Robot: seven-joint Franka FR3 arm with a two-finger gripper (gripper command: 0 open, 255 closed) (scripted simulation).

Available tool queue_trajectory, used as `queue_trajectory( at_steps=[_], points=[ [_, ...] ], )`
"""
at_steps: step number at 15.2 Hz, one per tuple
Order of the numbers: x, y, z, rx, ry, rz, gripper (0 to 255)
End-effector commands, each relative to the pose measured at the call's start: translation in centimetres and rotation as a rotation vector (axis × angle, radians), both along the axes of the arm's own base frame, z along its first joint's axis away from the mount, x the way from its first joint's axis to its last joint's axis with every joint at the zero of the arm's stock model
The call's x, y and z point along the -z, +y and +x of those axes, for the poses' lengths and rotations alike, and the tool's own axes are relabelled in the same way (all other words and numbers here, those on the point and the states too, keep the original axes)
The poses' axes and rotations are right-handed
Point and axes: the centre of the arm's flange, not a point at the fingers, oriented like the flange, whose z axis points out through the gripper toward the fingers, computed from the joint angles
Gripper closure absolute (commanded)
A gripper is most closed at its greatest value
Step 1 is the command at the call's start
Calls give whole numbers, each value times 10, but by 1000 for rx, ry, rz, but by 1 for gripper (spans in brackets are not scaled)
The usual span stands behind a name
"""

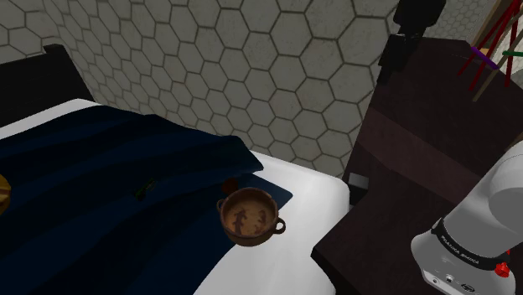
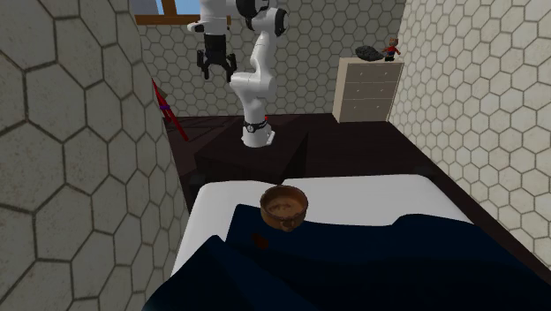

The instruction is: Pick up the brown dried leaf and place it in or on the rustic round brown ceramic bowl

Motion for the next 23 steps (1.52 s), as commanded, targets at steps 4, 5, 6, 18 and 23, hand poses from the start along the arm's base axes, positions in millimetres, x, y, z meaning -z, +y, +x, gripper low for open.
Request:
queue_trajectory(
  at_steps=[4,5,6,18,23],
  points=[
    [26,27,15,1,-12,-16,0],
    [35,36,21,2,-16,-21,0],
    [44,44,26,2,-20,-26,0],
    [152,146,92,8,-67,-89,0],
    [198,186,121,11,-87,-115,0]
  ],
)
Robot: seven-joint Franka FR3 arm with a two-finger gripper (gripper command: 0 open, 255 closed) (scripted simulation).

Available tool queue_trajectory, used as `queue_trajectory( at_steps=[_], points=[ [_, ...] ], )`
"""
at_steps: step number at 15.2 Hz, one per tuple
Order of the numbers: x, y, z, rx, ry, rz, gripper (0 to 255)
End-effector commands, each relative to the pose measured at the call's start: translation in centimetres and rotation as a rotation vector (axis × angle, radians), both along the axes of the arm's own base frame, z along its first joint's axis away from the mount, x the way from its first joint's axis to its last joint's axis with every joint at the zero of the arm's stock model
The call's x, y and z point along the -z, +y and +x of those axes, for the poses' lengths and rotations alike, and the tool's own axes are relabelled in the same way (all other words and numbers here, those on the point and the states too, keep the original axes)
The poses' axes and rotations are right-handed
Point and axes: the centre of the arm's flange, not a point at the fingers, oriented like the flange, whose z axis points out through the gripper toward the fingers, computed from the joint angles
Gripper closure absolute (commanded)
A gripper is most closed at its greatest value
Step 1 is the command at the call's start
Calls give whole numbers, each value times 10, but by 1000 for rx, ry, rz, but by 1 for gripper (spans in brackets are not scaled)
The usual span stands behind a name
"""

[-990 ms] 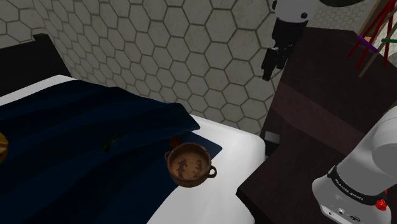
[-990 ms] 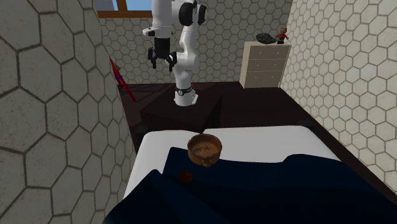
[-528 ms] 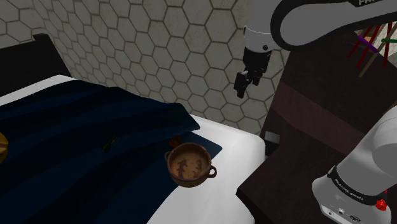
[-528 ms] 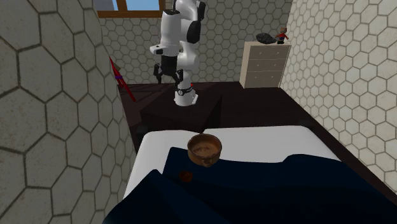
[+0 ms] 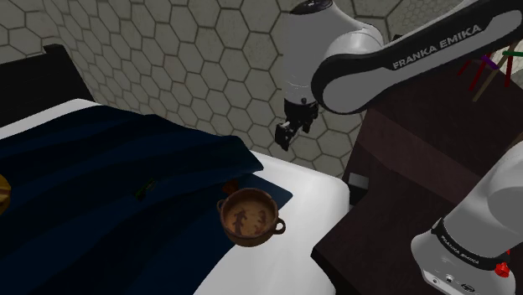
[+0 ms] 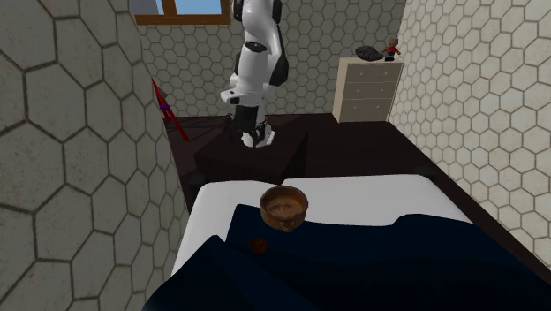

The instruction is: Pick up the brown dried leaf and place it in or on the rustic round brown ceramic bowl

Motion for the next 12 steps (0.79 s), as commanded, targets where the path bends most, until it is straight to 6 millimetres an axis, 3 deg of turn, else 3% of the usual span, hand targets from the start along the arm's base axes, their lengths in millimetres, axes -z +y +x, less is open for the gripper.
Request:
queue_trajectory(
  at_steps=[1,12],
  points=[
    [17,18,11,1,-10,-8,0],
    [120,101,79,6,-53,-66,0]
  ],
)
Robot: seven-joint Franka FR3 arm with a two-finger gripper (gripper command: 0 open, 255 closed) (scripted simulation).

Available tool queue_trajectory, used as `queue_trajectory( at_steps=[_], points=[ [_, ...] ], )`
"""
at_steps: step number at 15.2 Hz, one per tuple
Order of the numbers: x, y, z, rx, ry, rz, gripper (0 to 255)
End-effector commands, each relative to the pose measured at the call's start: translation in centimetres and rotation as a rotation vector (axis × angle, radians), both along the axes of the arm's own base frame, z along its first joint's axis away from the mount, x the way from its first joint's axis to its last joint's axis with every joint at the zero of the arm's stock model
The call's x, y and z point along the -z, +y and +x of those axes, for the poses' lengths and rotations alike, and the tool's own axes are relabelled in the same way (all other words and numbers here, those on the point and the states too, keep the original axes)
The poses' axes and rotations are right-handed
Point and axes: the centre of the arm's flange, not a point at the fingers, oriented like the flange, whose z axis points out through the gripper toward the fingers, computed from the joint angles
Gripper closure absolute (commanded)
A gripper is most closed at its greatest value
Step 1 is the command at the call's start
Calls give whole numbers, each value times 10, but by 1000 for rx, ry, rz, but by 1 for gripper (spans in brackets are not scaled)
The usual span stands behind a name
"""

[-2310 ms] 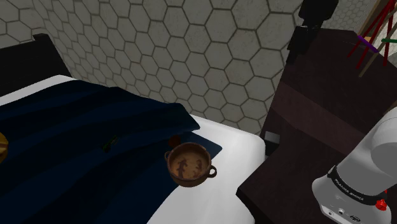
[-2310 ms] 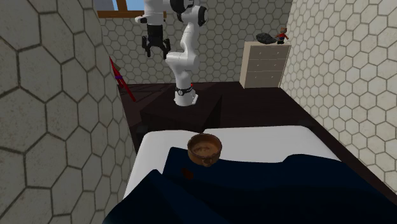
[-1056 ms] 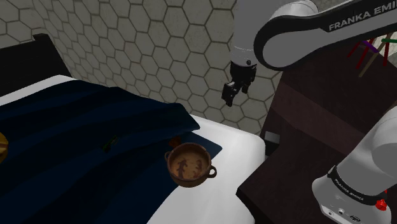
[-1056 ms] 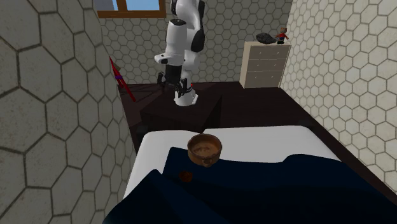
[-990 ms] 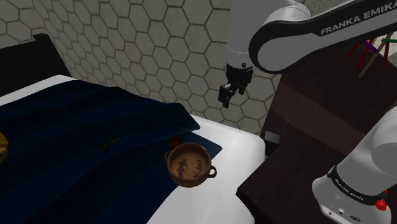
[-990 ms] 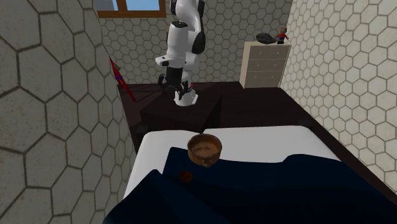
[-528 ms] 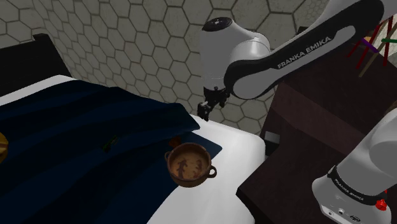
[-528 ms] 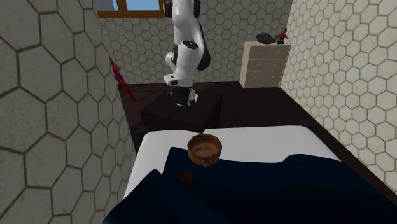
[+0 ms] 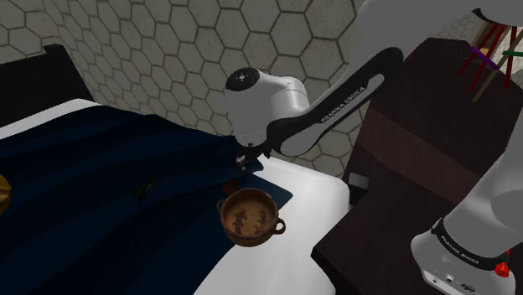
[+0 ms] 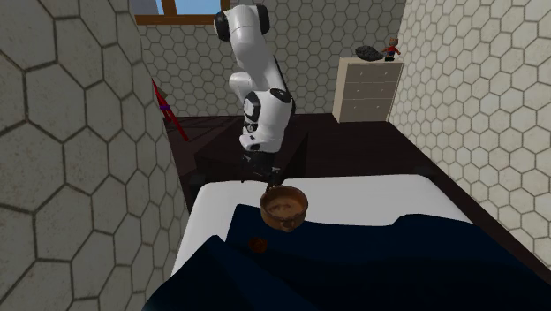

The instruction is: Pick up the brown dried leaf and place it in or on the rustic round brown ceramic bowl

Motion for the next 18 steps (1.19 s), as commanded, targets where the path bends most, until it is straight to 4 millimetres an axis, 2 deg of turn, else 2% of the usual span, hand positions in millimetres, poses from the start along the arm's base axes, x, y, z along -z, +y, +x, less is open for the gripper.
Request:
queue_trajectory(
  at_steps=[1,11,18],
  points=[
    [18,13,16,2,-10,-12,0],
    [112,83,82,7,-49,-64,0],
    [147,72,90,7,-49,-64,0]
  ],
)
